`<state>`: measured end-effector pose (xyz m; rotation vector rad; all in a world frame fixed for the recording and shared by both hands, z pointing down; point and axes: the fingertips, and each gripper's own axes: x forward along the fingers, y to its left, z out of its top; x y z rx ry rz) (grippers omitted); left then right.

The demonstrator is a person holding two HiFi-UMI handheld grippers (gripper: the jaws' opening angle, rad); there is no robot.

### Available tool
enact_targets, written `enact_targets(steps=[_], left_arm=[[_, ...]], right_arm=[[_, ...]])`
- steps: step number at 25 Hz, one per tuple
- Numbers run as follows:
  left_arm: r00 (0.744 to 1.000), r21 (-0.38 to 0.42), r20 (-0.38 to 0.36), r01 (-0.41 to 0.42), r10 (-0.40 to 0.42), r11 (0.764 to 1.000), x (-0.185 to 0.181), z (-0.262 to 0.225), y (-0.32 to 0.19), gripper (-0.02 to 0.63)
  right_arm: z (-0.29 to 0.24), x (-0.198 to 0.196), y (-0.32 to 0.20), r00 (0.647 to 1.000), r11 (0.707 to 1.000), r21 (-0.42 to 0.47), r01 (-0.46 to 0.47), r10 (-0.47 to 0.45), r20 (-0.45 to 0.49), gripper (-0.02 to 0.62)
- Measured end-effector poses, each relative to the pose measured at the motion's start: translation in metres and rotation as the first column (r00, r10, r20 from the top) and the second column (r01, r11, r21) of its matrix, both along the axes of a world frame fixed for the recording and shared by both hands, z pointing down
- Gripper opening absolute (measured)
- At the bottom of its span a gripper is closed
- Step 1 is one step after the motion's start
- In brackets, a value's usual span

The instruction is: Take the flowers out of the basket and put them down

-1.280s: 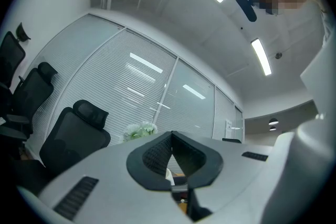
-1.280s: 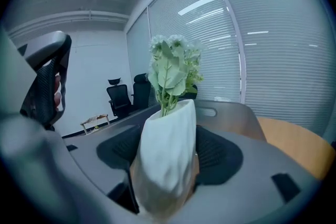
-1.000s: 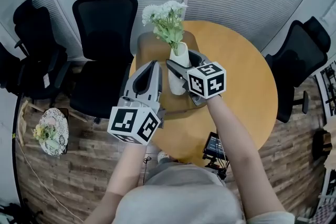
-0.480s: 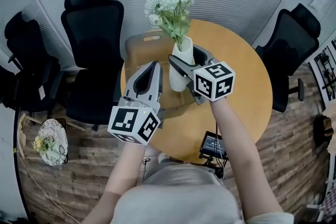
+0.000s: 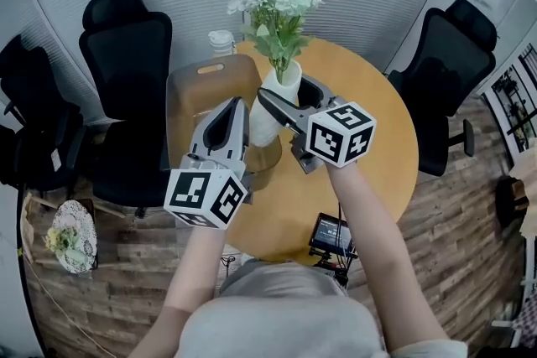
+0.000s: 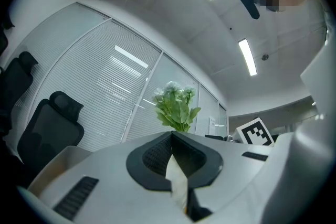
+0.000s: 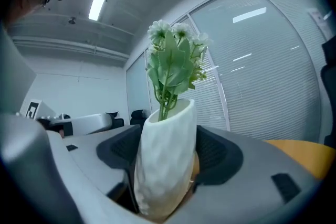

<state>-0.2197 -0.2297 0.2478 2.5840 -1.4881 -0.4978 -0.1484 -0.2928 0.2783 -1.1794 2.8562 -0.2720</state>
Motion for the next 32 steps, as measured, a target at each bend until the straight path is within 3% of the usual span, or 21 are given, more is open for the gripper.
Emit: enact_targets(steps=[5,13,23,32], left_arm=[[0.999,0.001,-0.01,0.03,-0.03,1.0,0.018,-0.002,0.0,0.005],[0.997,0.021,-0.01,0.074,-0.073,0.997,0.043,-0.01,-0.001,0.005],[0.997,0.017,0.011,0.079,-0.079,0.997,0.091,-0.001,0.0,0.005],[0.997,0.014,0.039,0.072,-0.072,0.997,0.133,0.018,-0.006,0.005]], right_arm=[[-0.024,0.017,0.006,0.998,0.999,0.018,0.046,-0.047,0.048,0.342],[-0.033,0.049,0.017,0.998,0.992,0.108,0.059,-0.057,-0.02,0.341],[-0.009,0.106,0.018,0.999,0.99,0.14,0.017,-0.01,-0.048,0.341],[0.036,0.149,0.005,0.993,0.992,0.116,-0.058,0.07,-0.093,0.341]])
